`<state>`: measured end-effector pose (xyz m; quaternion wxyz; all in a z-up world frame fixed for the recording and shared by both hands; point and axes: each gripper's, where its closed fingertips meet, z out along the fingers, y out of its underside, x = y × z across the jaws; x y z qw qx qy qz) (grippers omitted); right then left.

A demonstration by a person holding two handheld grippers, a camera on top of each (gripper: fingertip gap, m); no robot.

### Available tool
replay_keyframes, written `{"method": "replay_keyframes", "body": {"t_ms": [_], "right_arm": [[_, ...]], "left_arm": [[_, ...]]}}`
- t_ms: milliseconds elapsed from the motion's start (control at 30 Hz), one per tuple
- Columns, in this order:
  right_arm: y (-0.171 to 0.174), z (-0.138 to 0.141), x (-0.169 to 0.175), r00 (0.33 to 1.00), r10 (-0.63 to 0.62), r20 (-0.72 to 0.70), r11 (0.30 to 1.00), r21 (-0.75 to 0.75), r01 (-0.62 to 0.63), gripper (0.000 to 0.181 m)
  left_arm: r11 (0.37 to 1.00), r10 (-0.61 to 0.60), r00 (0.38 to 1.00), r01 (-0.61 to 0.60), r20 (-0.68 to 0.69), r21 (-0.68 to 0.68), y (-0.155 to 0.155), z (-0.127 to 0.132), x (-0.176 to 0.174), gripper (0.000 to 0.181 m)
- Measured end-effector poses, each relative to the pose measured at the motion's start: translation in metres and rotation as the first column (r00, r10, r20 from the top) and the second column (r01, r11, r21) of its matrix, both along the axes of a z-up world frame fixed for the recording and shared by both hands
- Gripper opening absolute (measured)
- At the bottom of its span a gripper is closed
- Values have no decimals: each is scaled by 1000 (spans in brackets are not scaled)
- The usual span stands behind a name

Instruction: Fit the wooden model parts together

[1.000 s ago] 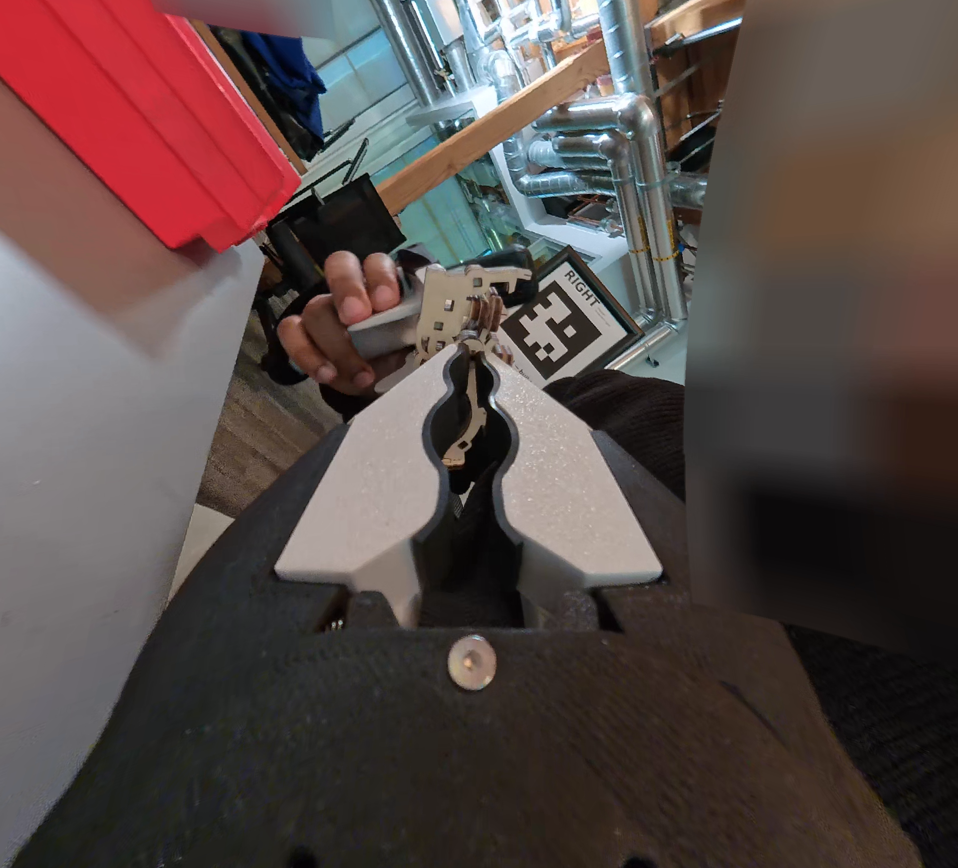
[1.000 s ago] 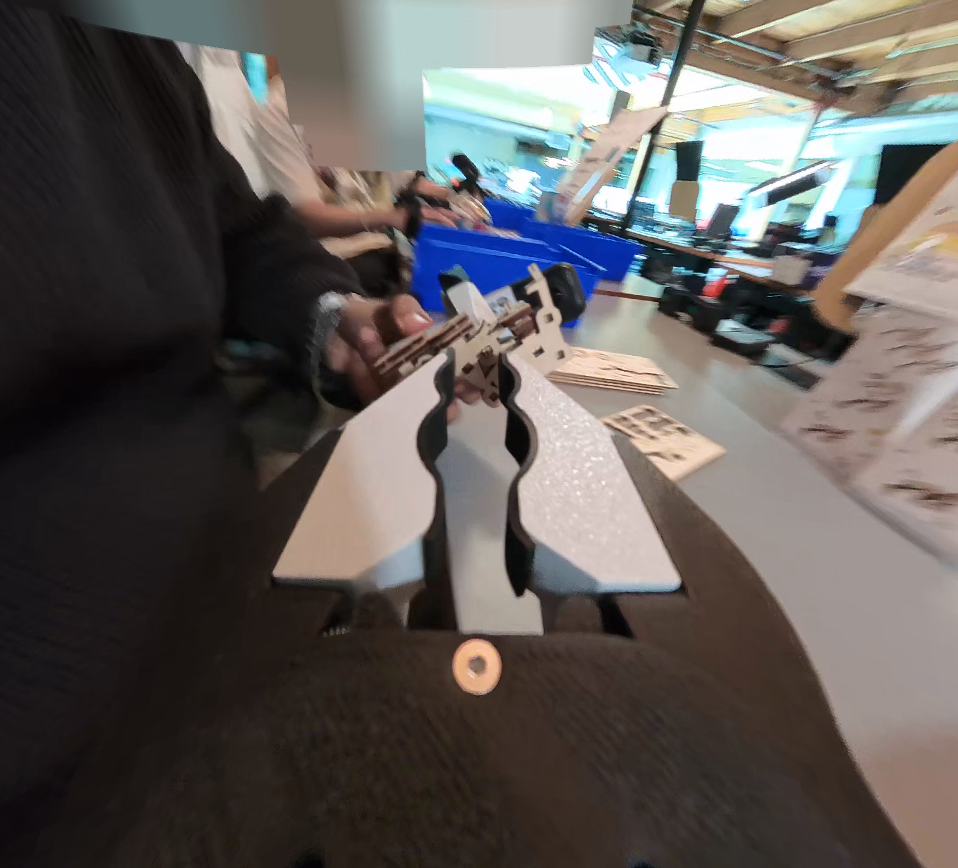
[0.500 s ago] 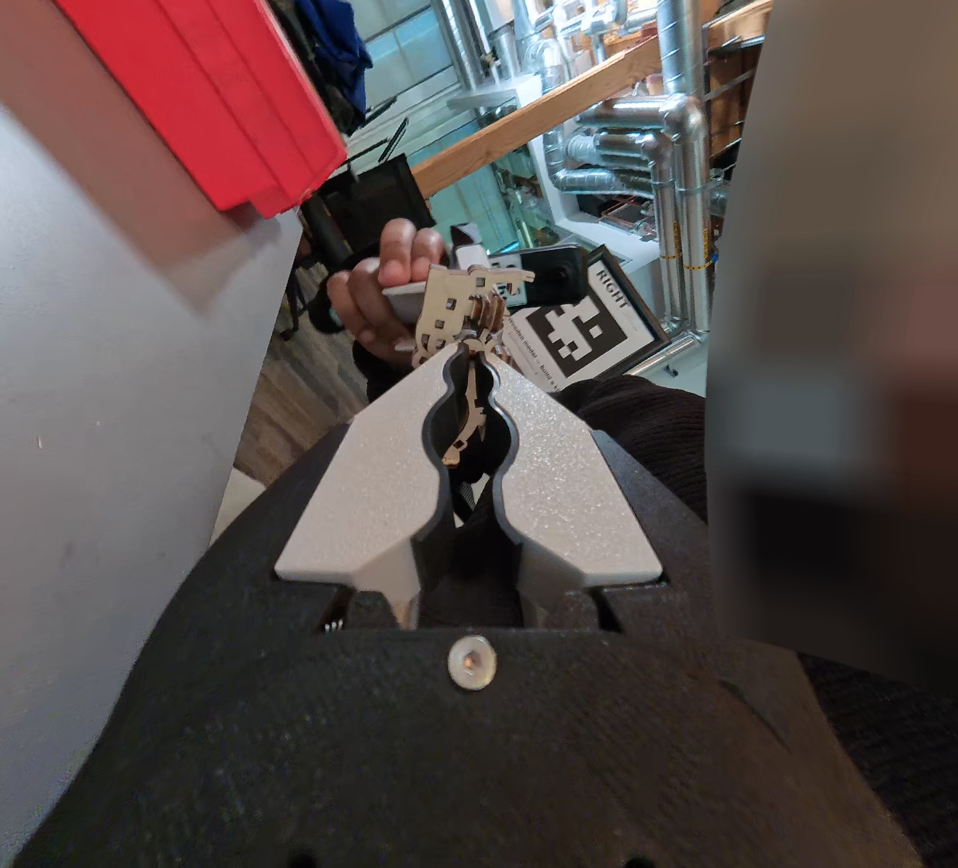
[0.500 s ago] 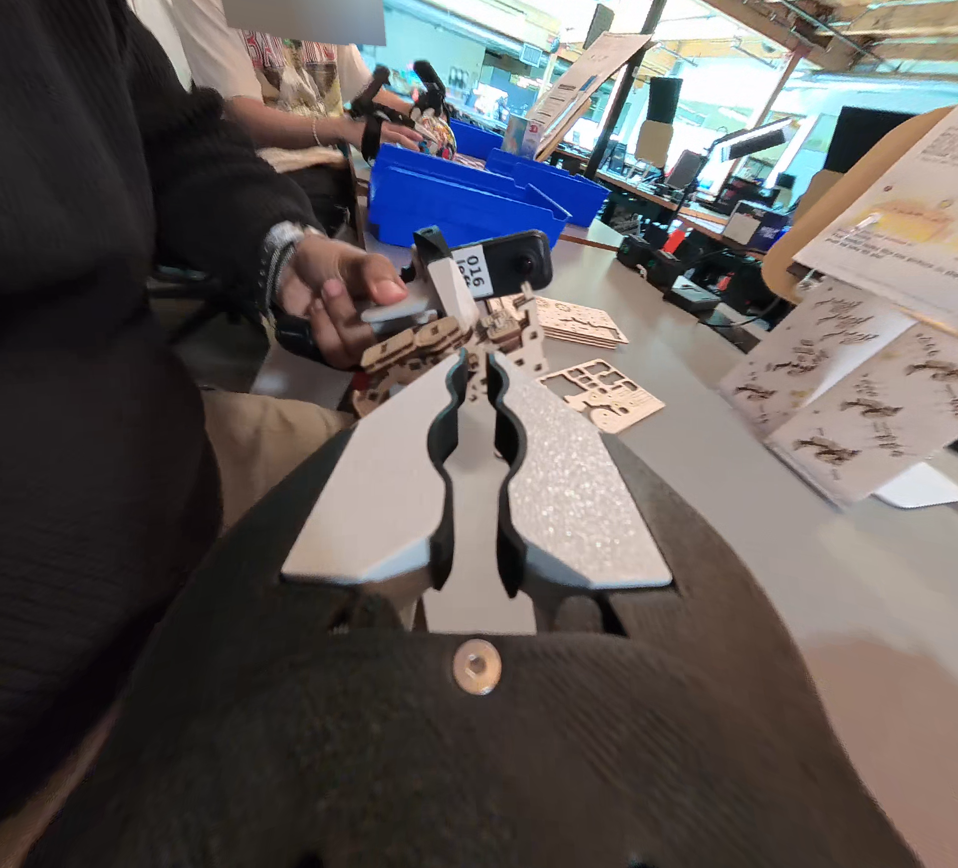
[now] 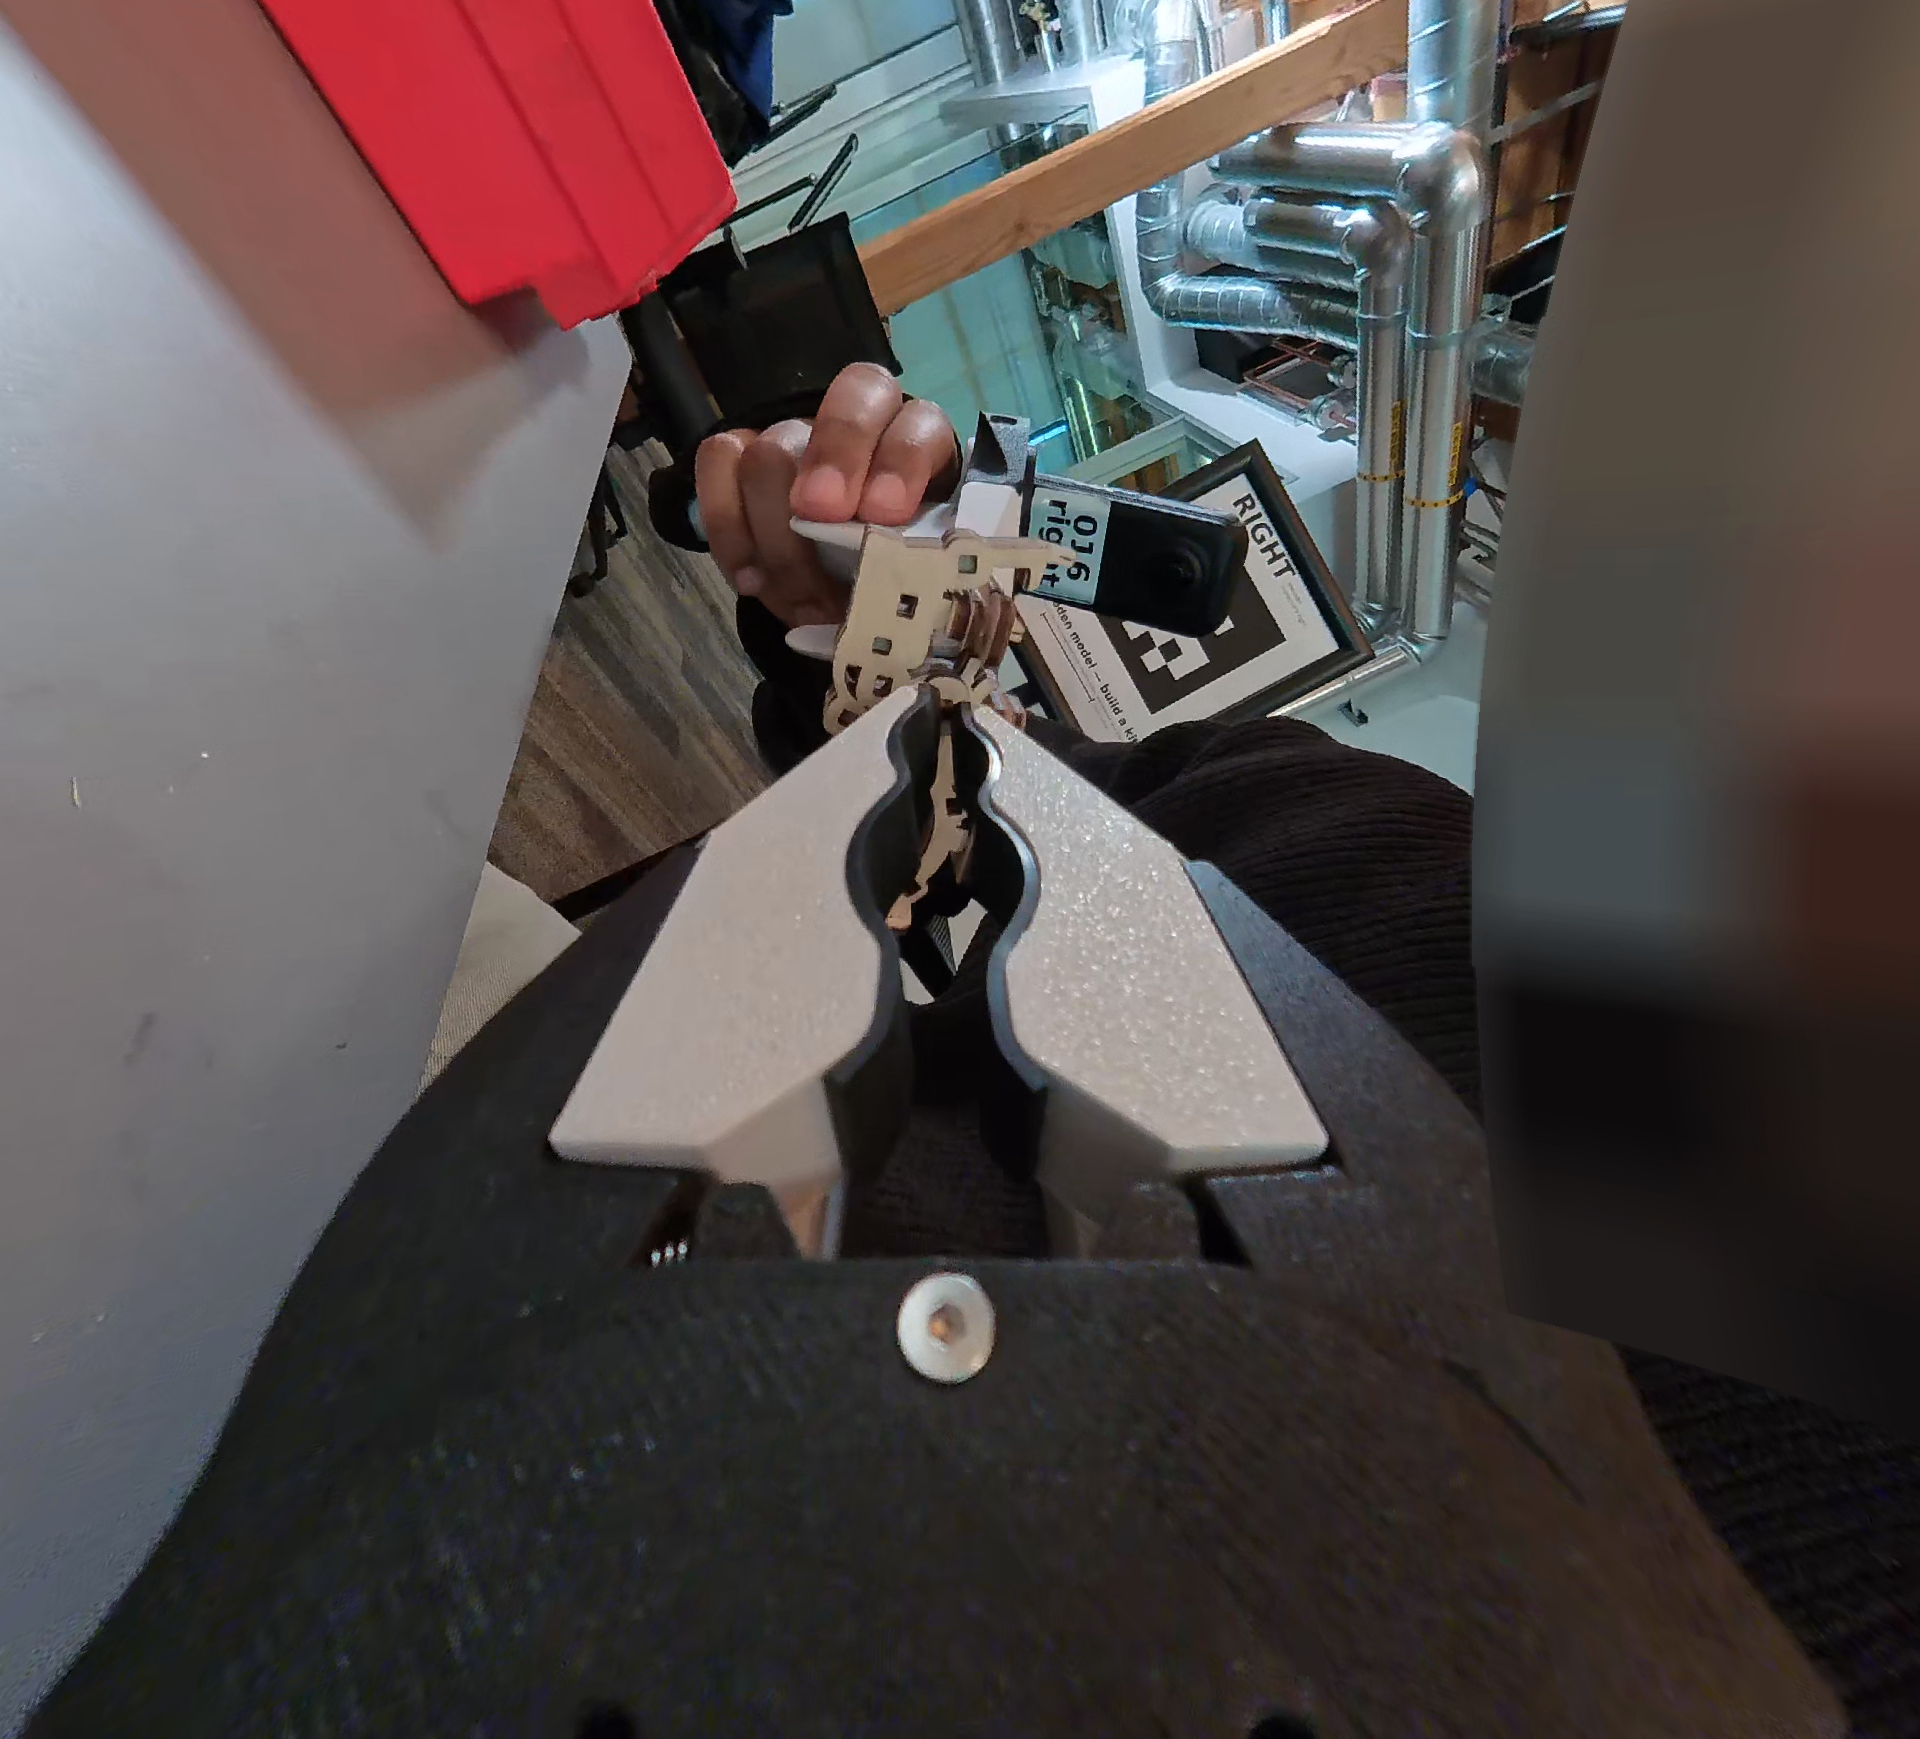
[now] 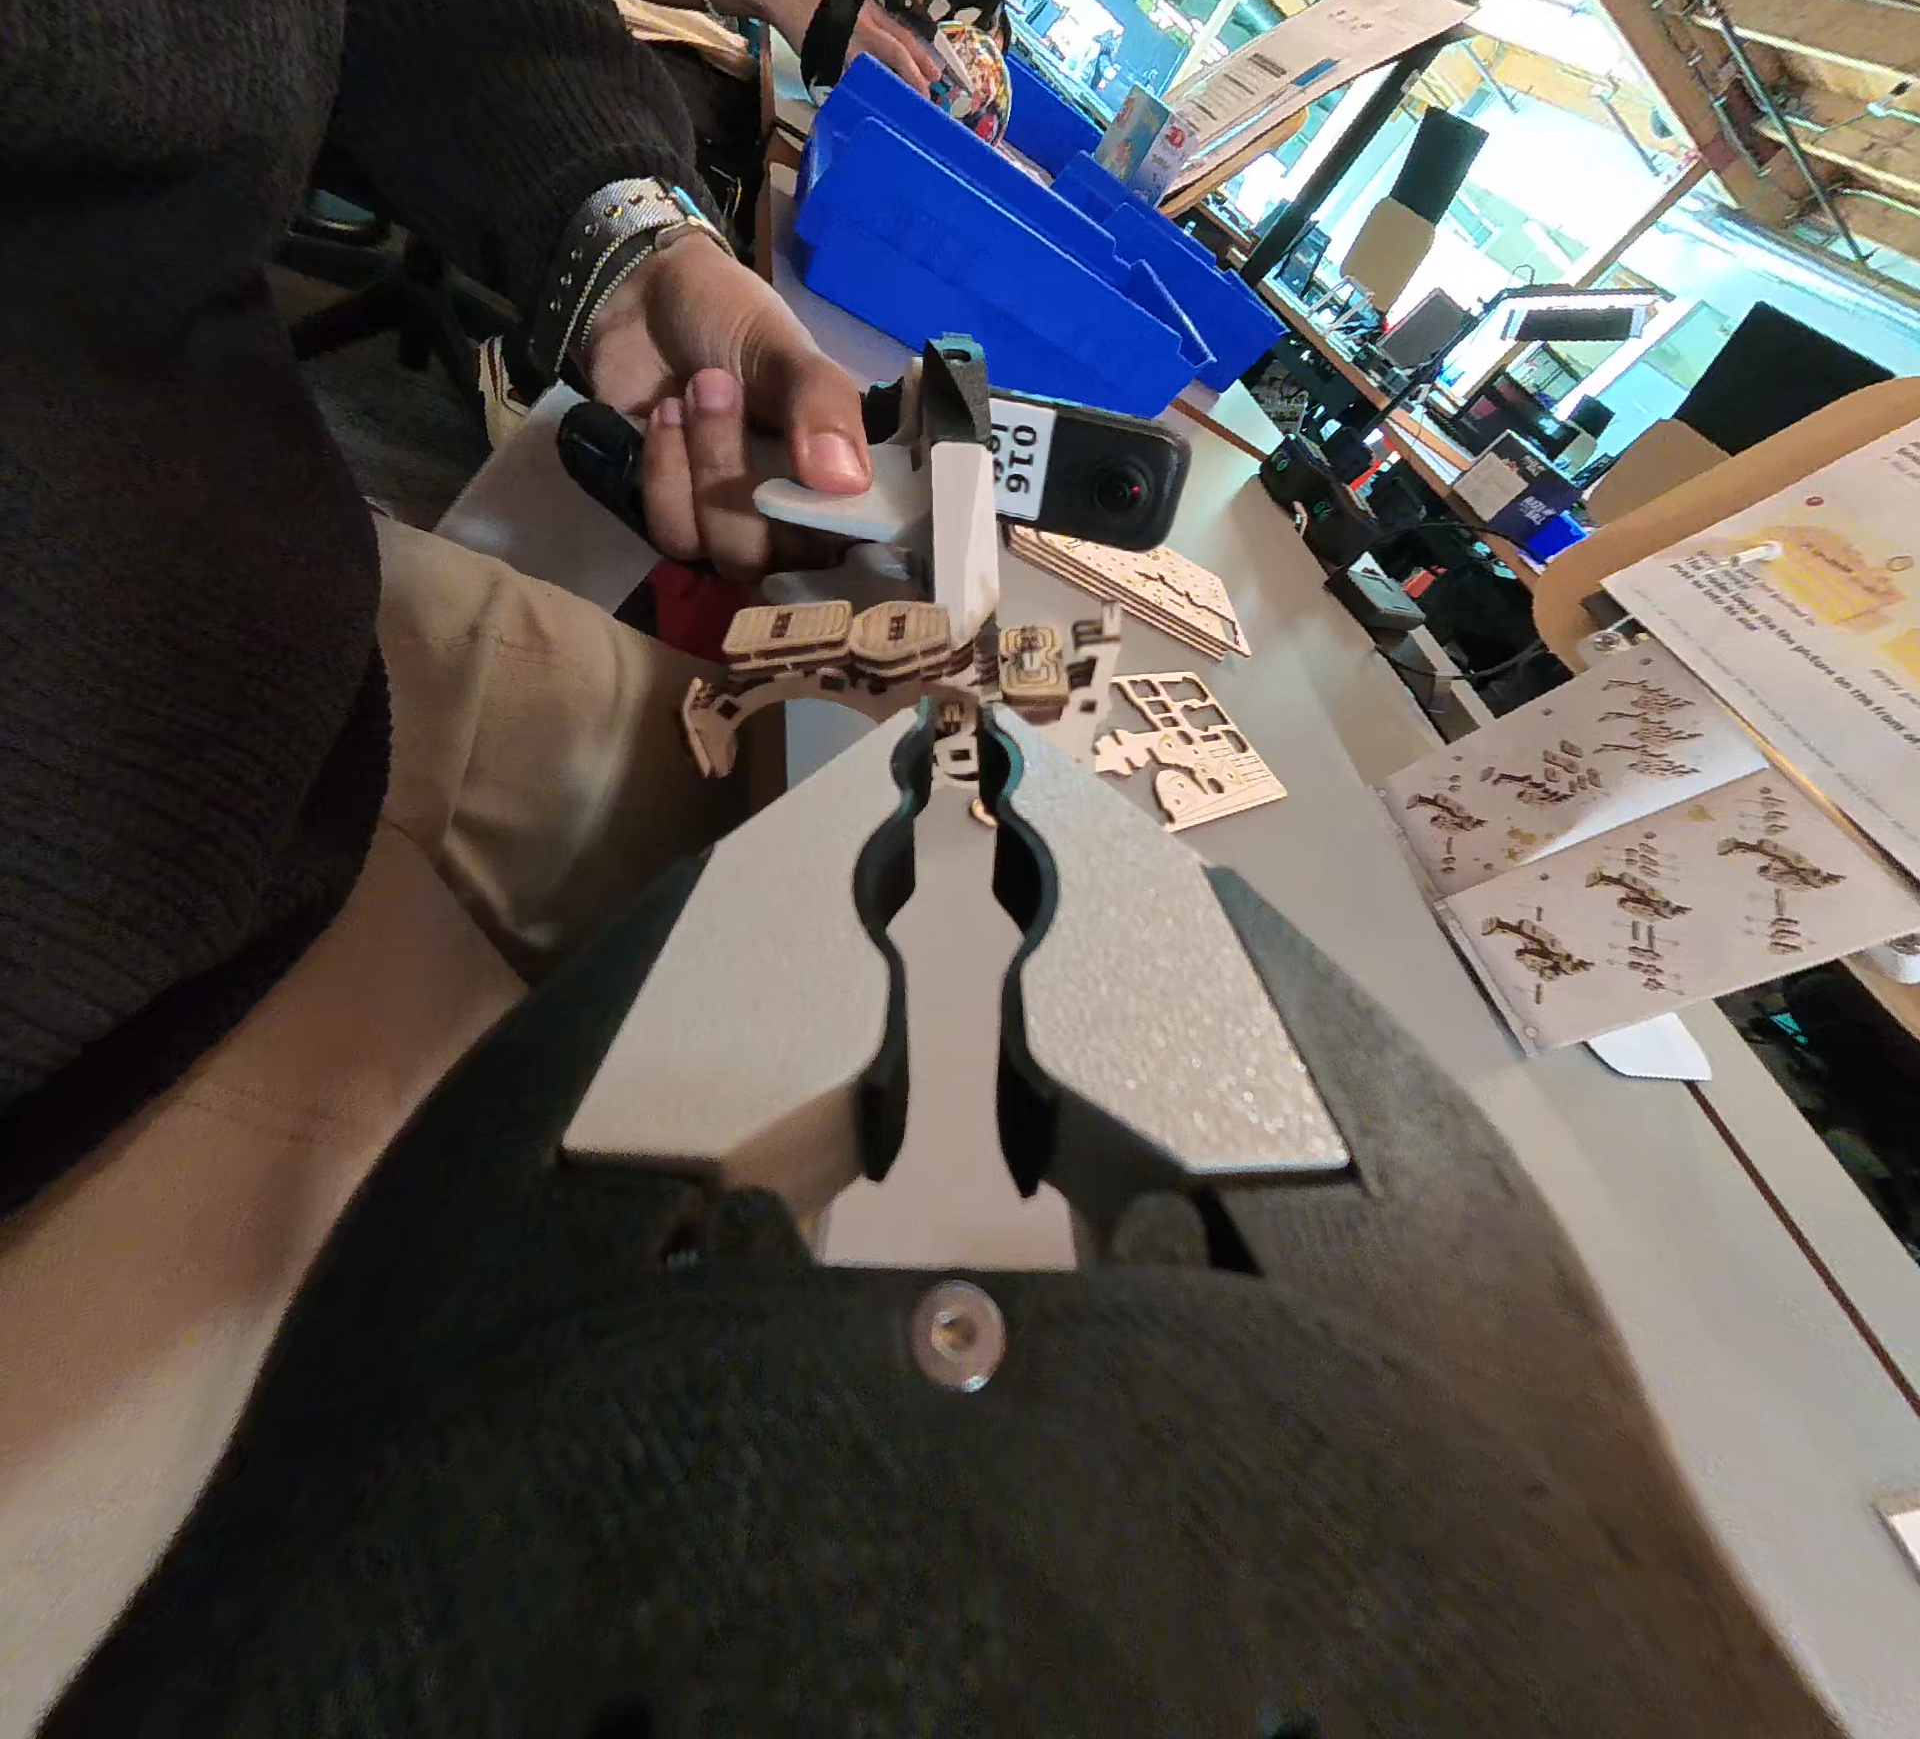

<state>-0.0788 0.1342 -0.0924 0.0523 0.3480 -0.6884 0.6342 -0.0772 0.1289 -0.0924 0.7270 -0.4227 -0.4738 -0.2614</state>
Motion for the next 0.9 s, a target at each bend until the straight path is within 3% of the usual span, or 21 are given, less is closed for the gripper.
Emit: {"method": "replay_keyframes", "body": {"t_ms": [700, 900], "right_arm": [[-1, -1, 3, 1000, 2, -17, 1000, -8, -2, 3], [-2, 4, 1, 1000, -8, 0, 1000, -26, 8, 2]], "left_arm": [[999, -13, 1000, 13, 0, 32, 2, 4, 2, 1], [999, 30, 998, -29, -47, 18, 0, 10, 0, 9]]}}
